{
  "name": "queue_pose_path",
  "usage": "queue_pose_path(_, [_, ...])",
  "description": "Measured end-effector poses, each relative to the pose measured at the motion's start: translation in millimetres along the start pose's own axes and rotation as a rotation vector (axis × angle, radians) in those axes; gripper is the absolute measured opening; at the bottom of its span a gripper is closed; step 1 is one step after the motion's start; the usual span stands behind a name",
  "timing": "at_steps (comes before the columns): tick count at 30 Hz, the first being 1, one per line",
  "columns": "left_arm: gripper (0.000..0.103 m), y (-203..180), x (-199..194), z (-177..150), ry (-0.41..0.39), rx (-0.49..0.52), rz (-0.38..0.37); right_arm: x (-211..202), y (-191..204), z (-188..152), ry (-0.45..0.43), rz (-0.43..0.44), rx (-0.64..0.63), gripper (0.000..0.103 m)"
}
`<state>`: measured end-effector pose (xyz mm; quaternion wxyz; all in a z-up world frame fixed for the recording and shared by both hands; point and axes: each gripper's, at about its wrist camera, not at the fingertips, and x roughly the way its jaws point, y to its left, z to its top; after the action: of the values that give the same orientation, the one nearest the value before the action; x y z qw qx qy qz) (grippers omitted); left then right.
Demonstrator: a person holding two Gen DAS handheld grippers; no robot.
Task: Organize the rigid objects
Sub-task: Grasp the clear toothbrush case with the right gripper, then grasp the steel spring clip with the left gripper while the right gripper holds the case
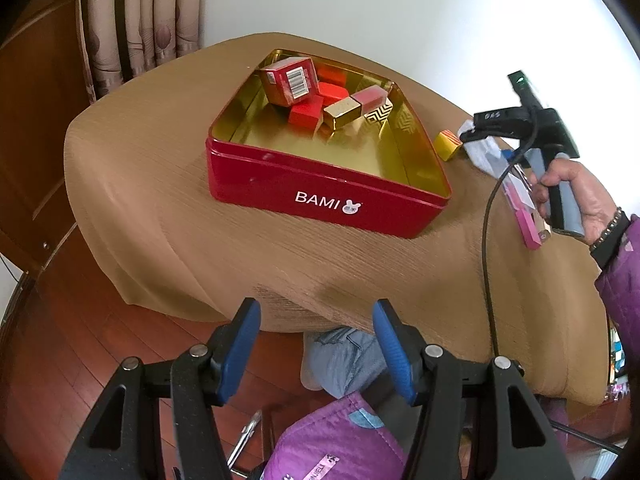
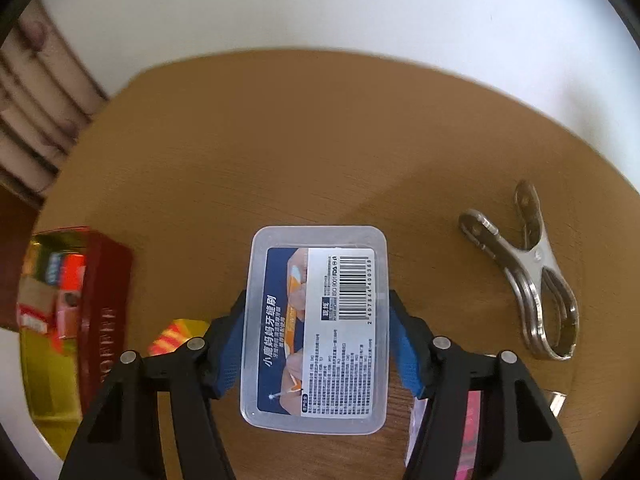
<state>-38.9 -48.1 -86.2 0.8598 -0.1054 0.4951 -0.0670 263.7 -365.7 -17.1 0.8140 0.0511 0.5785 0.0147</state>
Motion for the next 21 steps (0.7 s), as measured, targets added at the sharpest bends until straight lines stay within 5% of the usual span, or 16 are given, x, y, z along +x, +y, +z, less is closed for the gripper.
queue_pose_path(6, [0.060, -0.3, 0.8, -1.9, 0.010, -0.006, -0.025, -74.0, -14.9, -22.1, -0.132, 0.077, 0.014, 0.059])
queue_pose_path(10, [0.060, -8.8, -1.0, -4.7, 0.002, 0.029, -0.025, -112.8, -61.5, -59.4, -0.189, 0.066, 0.073, 0.059])
queue_pose_path(21, [0.060, -70.2, 6.5, -28.7, 0.059, 0.276, -0.063, -122.4, -227.8, -179.7, -0.137, -0.225, 0.221, 0.059])
